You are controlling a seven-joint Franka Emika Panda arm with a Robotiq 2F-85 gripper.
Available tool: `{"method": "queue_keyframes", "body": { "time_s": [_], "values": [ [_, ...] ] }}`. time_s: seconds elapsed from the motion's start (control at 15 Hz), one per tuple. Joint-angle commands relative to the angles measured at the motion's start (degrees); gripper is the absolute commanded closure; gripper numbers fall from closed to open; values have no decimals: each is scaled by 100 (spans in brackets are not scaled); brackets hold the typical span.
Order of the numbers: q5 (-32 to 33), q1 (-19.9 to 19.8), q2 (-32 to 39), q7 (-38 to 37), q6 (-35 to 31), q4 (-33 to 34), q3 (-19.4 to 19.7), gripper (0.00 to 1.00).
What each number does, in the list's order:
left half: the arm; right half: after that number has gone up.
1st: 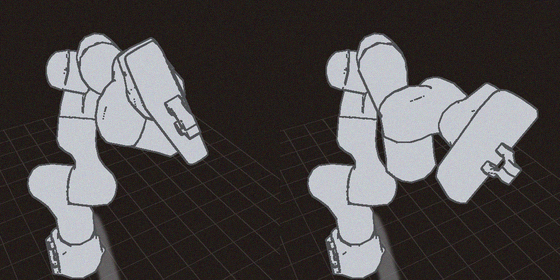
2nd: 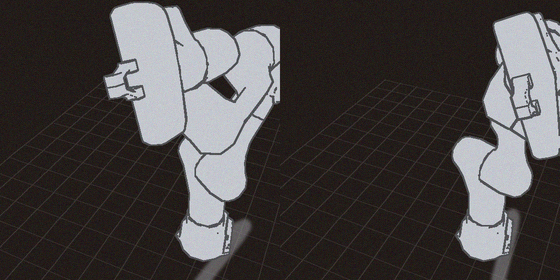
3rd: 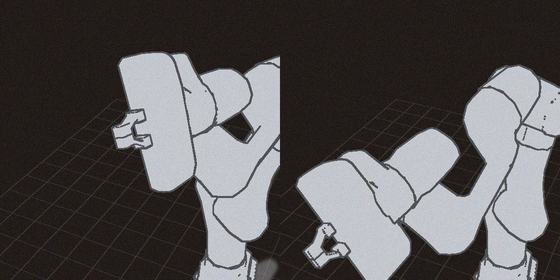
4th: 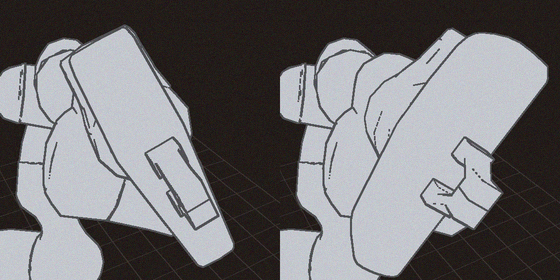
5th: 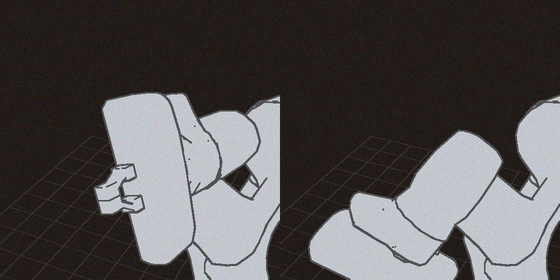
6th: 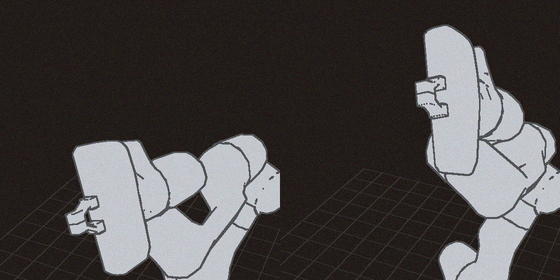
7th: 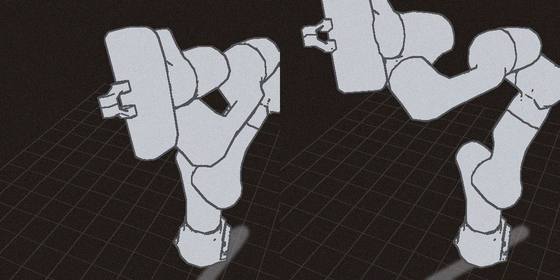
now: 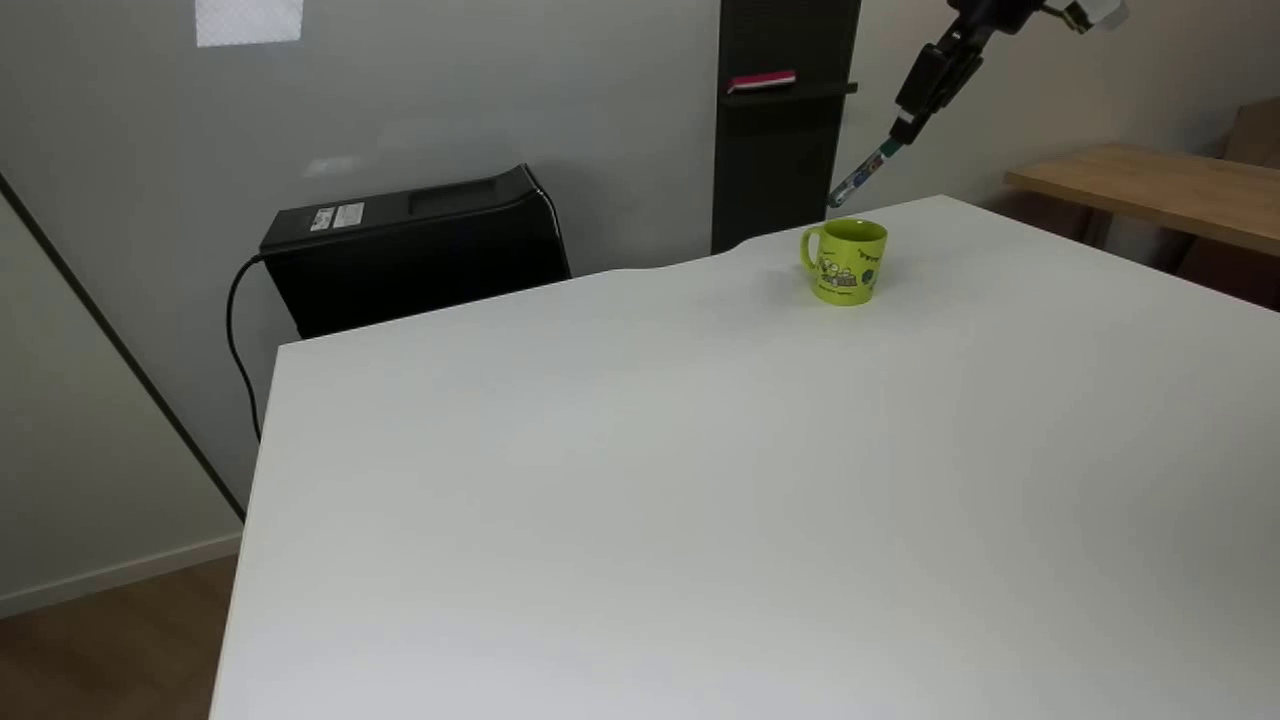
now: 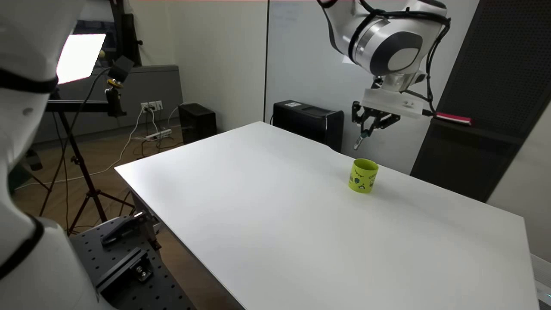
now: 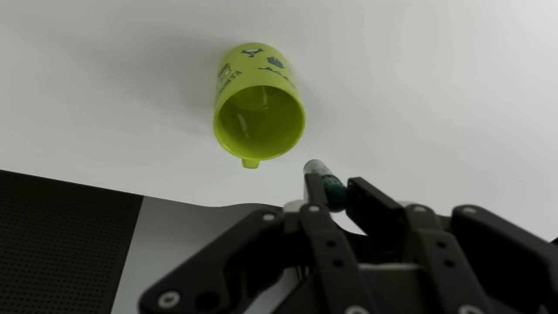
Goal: Remove the marker from the cup and put it on the table
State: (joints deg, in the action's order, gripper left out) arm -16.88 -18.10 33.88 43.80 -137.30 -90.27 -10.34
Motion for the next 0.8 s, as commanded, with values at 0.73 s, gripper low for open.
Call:
{"method": "queue_keyframes", "body": {
  "time_s": [0.73],
  "values": [
    [-450,351,-155,417,-653,-1271,-126,97]
  ]
}}
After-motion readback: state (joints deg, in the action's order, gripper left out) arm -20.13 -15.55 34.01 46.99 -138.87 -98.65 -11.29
